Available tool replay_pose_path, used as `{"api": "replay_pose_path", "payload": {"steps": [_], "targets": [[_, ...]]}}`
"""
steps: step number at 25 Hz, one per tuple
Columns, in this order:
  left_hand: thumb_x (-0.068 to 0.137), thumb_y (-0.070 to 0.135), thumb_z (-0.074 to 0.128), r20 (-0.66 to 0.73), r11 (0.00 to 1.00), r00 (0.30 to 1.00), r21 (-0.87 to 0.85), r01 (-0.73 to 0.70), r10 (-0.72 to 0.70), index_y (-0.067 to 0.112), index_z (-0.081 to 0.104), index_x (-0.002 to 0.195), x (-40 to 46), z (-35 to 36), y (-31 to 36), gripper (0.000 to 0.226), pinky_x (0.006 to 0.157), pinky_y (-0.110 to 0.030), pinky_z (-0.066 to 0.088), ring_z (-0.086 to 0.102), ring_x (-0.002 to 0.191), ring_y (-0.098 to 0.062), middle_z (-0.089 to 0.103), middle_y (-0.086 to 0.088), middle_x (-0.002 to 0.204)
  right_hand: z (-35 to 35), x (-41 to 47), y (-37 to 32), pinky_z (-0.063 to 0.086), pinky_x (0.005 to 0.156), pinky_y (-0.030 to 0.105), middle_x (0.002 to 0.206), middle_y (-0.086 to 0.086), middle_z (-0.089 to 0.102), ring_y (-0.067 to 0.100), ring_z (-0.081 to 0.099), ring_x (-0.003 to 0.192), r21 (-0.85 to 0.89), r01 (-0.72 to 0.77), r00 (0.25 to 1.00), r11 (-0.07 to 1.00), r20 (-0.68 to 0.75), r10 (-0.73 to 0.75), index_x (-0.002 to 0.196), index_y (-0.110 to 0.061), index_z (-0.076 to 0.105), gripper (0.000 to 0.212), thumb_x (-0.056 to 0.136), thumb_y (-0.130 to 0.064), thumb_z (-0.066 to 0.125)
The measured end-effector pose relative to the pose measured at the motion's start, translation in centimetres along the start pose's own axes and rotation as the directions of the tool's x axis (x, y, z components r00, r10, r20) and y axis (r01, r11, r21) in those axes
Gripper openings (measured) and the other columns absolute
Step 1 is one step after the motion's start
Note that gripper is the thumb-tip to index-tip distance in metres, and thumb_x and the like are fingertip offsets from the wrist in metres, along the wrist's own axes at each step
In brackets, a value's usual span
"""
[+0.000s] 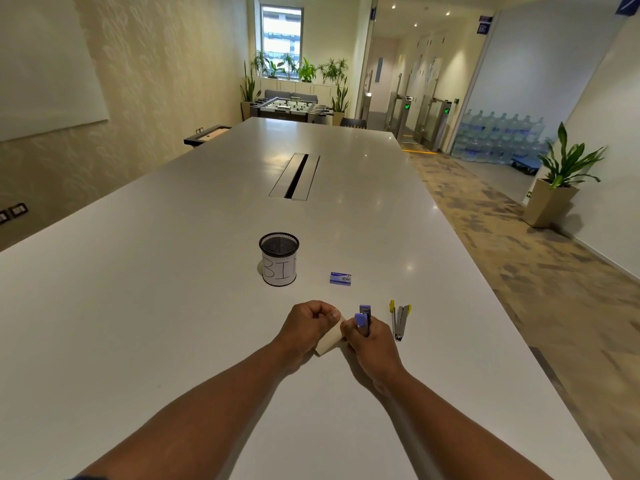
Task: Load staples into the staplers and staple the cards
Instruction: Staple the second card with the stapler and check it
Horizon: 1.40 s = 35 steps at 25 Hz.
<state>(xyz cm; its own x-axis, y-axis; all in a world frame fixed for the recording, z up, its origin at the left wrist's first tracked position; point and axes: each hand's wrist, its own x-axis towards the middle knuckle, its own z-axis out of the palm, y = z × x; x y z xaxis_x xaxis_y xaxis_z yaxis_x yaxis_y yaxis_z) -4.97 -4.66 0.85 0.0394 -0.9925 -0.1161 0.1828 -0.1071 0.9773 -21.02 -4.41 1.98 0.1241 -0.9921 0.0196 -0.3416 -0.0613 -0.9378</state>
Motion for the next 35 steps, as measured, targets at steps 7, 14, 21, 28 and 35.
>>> {"api": "replay_pose_path", "payload": {"steps": [7,14,21,28,35], "targets": [[0.094,0.018,0.071,-0.04,1.0,0.999,0.023,0.001,0.0,0.019,0.078,0.084,0.1,0.1,0.0,0.012,0.076,-0.042,0.059,0.069,0.085,-0.028,0.074,-0.009,0.088,-0.1,0.0,0.2,0.047,0.056,0.009,0.08,-0.004,0.07,0.005,0.068,0.067,0.018,-0.011,0.999,1.0,-0.031,0.011,0.092,-0.02,0.066,0.007,0.096,-0.025,0.067],[0.097,0.022,0.068,-0.015,1.0,1.0,0.014,0.006,-0.005,0.016,0.076,0.09,0.2,-0.3,0.1,0.012,0.077,-0.041,0.057,0.067,0.086,-0.028,0.073,-0.011,0.092,-0.3,0.0,-0.1,0.048,0.057,0.01,0.074,-0.009,0.069,0.001,0.065,0.063,0.0,-0.008,1.0,1.0,0.006,0.008,0.087,-0.023,0.067,0.014,0.095,-0.035,0.068],[0.094,0.024,0.071,-0.037,1.0,0.999,-0.007,0.009,-0.009,0.021,0.077,0.087,0.4,-0.3,-0.3,0.009,0.072,-0.038,0.058,0.067,0.087,-0.029,0.073,-0.01,0.093,-0.3,0.2,0.0,0.047,0.053,0.01,0.066,-0.001,0.067,0.0,0.063,0.055,0.087,-0.045,0.999,0.995,0.001,0.045,0.083,-0.008,0.07,0.02,0.096,-0.022,0.067],[0.094,0.023,0.072,-0.073,1.0,0.997,0.016,-0.014,0.015,0.02,0.076,0.087,0.5,0.1,-0.3,0.009,0.075,-0.042,0.06,0.069,0.085,-0.027,0.074,-0.011,0.092,-0.2,0.0,0.0,0.049,0.058,0.012,0.071,-0.002,0.067,0.005,0.063,0.062,0.051,-0.013,1.0,0.999,-0.002,0.013,0.088,-0.008,0.068,0.02,0.099,-0.024,0.064],[0.098,0.021,0.067,0.039,0.999,0.999,0.033,0.032,-0.033,0.009,0.063,0.096,-0.2,0.6,0.3,0.013,0.073,-0.039,0.056,0.066,0.083,-0.029,0.067,-0.015,0.09,-0.4,-0.1,0.1,0.056,0.062,0.019,0.07,0.006,0.067,0.013,0.067,0.065,0.329,-0.092,0.994,0.94,-0.031,0.109,0.084,-0.002,0.065,0.019,0.099,-0.013,0.062]]}}
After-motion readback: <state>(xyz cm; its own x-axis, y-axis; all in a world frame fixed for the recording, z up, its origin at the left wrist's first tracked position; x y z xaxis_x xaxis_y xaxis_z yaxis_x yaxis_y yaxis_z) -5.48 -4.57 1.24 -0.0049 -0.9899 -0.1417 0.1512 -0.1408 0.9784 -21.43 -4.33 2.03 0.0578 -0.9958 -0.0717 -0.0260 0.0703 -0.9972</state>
